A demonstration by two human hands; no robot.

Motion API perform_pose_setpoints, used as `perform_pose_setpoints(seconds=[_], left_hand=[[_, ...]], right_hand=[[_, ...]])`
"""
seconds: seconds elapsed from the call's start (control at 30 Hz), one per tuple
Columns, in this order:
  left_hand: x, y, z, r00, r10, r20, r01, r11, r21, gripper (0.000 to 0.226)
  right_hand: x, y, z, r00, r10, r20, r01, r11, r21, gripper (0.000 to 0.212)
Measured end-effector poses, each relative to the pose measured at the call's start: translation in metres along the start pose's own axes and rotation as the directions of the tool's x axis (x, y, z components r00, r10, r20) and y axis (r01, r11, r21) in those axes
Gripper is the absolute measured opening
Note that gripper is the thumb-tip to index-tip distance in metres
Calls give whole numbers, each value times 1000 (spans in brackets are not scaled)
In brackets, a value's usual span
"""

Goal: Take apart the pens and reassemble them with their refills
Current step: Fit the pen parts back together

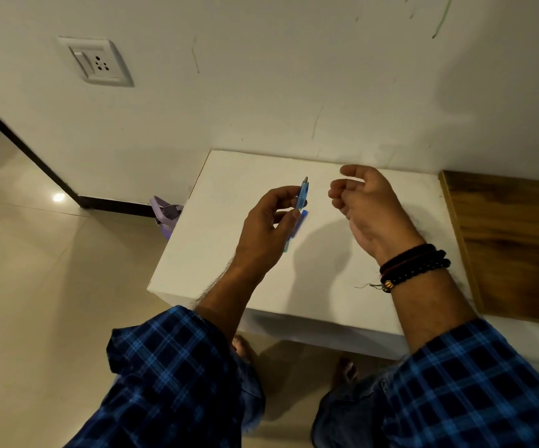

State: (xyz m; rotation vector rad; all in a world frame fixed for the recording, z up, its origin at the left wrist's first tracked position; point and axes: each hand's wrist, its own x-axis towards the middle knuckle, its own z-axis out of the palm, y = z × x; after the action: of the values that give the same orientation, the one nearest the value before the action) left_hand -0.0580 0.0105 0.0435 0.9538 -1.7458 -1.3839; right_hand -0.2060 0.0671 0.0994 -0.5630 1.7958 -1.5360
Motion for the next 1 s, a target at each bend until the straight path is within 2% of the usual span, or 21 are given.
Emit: perform_pose_setpoints(seconds=[0.1,0.23,0.33,0.43,0.63,0.83,1.0], left_hand=[[1,-1,-1,1000,-4,0,4,1000,1,30],[2,-1,0,1000,-4,7,4,1000,6,30],[1,-2,0,1000,-2,15,2,1000,12,29],[1,-2,0,1000,5,24,-6,1000,15,28],[-1,-2,0,999,20,31,-21,1000,16,27],[0,-5,2,999,36,40,-38,998,54,29],[0,-7,2,998,52,43,-56,995,81,30]], right_hand=[[-2,-1,-4,999,-19,-46,20,999,29,37],[-5,-4,-6,994,-113,-2,113,991,67,32],[-8,-4,-1,972,-234,-15,233,972,-38,18],[-8,-5,2,961,-277,-7,275,956,-102,11],[-5,-1,-2,957,-276,87,289,926,-243,15],[-4,-6,-4,904,-417,94,414,801,-432,12],[-4,-6,-4,878,-452,158,464,720,-516,15]])
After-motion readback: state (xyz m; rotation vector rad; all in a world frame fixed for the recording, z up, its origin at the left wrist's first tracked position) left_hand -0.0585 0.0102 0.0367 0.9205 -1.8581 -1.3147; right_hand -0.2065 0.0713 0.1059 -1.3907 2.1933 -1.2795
